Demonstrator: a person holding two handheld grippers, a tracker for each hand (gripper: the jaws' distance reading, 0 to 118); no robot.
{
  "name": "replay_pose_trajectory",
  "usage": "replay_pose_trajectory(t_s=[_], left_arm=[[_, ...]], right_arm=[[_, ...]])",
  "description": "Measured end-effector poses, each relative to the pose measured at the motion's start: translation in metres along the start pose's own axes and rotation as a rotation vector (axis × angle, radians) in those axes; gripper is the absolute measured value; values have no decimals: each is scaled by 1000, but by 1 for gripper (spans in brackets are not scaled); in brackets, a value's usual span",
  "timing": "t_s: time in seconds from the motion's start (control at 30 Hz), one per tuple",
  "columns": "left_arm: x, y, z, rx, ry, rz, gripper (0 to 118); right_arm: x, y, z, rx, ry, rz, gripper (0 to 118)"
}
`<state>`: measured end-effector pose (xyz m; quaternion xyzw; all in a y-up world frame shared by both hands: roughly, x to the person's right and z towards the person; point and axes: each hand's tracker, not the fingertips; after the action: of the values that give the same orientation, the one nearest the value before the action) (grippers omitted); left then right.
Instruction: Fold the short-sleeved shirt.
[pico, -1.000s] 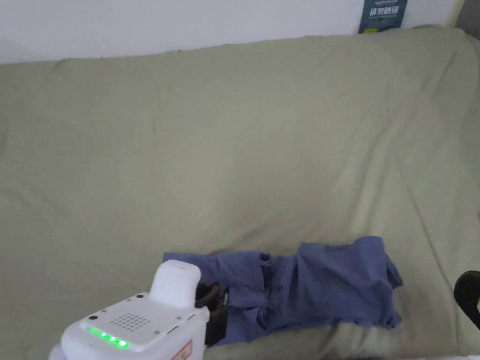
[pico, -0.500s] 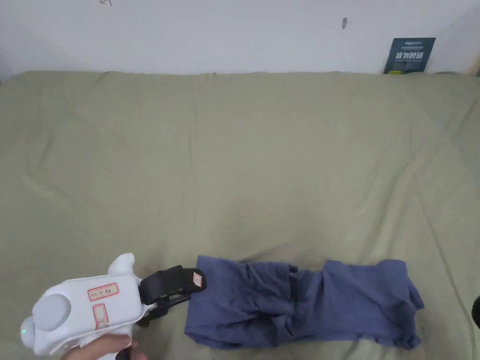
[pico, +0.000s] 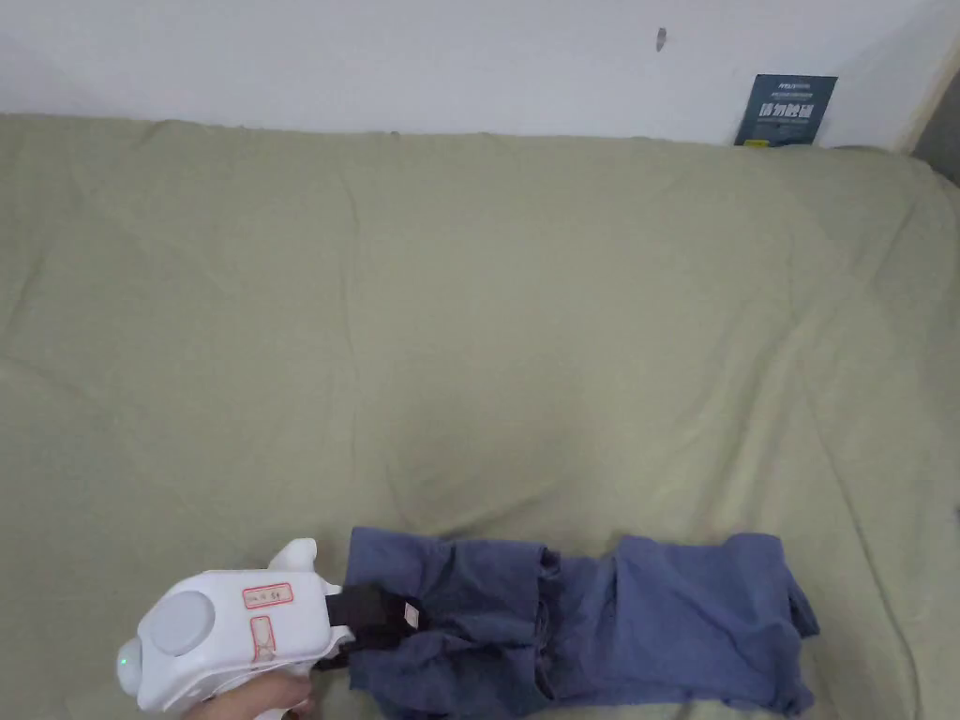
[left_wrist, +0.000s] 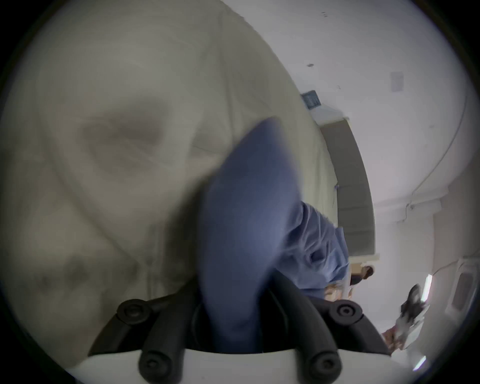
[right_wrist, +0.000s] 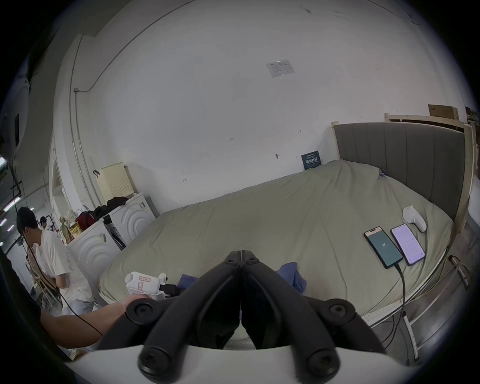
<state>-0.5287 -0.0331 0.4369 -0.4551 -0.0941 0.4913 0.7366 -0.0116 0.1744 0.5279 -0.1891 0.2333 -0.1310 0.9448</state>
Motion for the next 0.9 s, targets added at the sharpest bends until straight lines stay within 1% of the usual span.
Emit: replay_pose_trajectory(t_s=[0.03, 0.07, 0.1, 0.13, 0.17, 0.27, 0.33, 0.37, 0.43, 0.5, 0.53, 0.63, 0.7, 0.77, 0.8, 0.83, 0.87, 0.9], left_arm=[[4, -1, 9, 39, -5, 59, 8], [12, -2, 19, 84, 61, 17, 8], [19, -3, 32, 133, 116, -58, 8], [-6, 6, 47, 184, 128, -58, 8], [-12, 11, 63, 213, 147, -41, 8], [-17, 15, 110, 290, 311, -78, 8], [-10, 15, 126, 275, 390, -137, 8], [-1, 12, 129, 271, 387, -177, 8], [39, -11, 124, 270, 327, -301, 8], [78, -26, 103, 242, 234, -362, 8], [102, -39, 84, 216, 206, -388, 8], [144, -61, 14, 159, 192, -450, 8], [148, -69, -41, 122, 255, -486, 8], [147, -72, -80, 63, 303, -471, 11], [142, -74, -89, 57, 317, -455, 21], [139, -73, -93, 55, 321, -423, 41], [137, -70, -89, 43, 278, -366, 63], [138, -68, -71, 48, 193, -312, 90]], right_arm=[[2, -2, -1, -2, 9, -6, 0], [2, -2, -1, -3, 16, -10, 0], [0, -3, -1, 2, 22, -10, 0], [-3, -4, 1, 9, 32, -11, 0], [-4, -5, 1, 13, 43, -14, 0], [-6, -10, 1, 15, 62, -9, 0], [-10, -13, -1, 11, 71, -2, 0], [-10, -14, -2, 7, 81, 0, 0], [-11, -14, -3, 0, 102, -13, 0], [-10, -14, -2, 6, 121, -48, 0], [-10, -14, 0, 11, 122, -50, 0], [-11, -14, 9, 29, 113, -39, 0], [-11, -13, 17, 51, 87, -23, 0], [-9, -12, 26, 71, 79, -22, 0], [-7, -12, 29, 82, 76, -25, 0], [-5, -11, 32, 93, 68, -27, 0], [-4, -10, 34, 98, 63, -26, 0], [-2, -9, 35, 100, 57, -23, 0]])
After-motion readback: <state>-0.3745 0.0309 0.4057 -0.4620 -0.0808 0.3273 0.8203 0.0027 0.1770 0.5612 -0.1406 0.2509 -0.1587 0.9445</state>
